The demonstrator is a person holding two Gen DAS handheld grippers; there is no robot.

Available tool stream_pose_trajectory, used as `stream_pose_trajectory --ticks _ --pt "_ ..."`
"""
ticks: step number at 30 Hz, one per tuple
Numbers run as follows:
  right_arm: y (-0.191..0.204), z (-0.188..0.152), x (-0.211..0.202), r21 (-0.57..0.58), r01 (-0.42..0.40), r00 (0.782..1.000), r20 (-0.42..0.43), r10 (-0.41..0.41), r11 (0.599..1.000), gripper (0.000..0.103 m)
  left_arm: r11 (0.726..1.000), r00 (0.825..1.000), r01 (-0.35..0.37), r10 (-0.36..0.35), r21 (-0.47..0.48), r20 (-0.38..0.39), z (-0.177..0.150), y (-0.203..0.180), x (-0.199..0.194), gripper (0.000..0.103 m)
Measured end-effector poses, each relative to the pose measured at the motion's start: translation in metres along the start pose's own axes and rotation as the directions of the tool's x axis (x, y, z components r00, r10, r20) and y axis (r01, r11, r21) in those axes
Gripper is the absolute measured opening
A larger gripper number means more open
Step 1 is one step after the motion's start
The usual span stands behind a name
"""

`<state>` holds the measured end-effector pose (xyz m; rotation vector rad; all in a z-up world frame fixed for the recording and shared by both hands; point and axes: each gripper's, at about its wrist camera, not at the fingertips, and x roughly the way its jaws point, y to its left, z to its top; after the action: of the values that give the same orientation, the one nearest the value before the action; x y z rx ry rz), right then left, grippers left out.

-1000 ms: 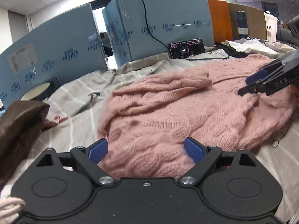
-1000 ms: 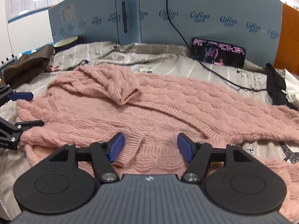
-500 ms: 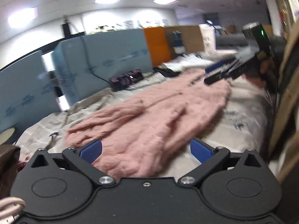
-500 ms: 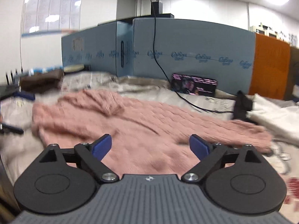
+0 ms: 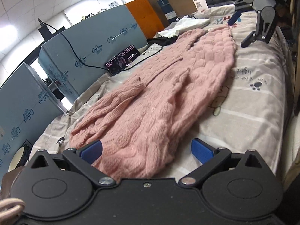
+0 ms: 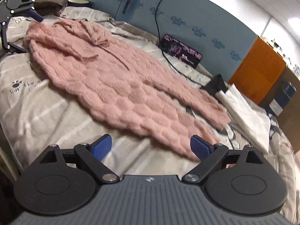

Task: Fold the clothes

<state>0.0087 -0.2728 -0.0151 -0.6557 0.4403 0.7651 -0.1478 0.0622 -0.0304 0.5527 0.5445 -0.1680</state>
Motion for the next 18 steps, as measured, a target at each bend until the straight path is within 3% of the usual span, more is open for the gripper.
stream_pose_trajectory --ticks 5,7,8,9,11,13,15,18 --pt "0.016 0.013 0.013 -0.046 -0.099 0.992 0.078 0.103 0.994 0.09 0.996 1.0 -0.007 0.006 -0.088 -0.009 -0.004 0.017 0.008 0.102" --pt "0.017 0.018 0.018 -0.057 -0.126 0.987 0.097 0.131 0.99 0.09 0.996 1.0 0.002 -0.002 -0.094 0.0 -0.005 0.019 0.008 0.094" --pt "0.016 0.02 0.02 -0.056 -0.129 0.986 0.1 0.134 0.99 0.089 0.995 1.0 0.017 -0.016 -0.099 0.007 -0.005 0.02 0.007 0.082" --pt "0.013 0.021 0.023 -0.046 -0.122 0.987 0.097 0.126 0.991 0.084 0.994 1.0 0.028 -0.027 -0.108 0.011 -0.005 0.022 0.008 0.076" --pt "-0.001 0.019 0.028 0.006 -0.12 0.989 0.089 0.119 0.993 0.074 0.99 0.999 0.044 -0.041 -0.134 0.025 -0.005 0.028 0.007 0.052" --pt "-0.015 0.016 0.029 0.058 -0.124 0.988 0.096 0.118 0.991 0.065 0.984 0.997 0.061 -0.052 -0.169 0.053 -0.005 0.036 0.007 0.042" --pt "-0.023 0.018 0.027 0.081 -0.125 0.986 0.124 0.114 0.989 0.054 0.987 0.997 0.005 0.007 -0.159 0.076 0.0 0.039 0.007 0.026" --pt "-0.032 0.025 0.025 0.085 -0.134 0.978 0.175 0.117 0.987 0.028 0.989 0.989 -0.078 0.092 -0.122 0.115 0.01 0.044 0.01 0.022"
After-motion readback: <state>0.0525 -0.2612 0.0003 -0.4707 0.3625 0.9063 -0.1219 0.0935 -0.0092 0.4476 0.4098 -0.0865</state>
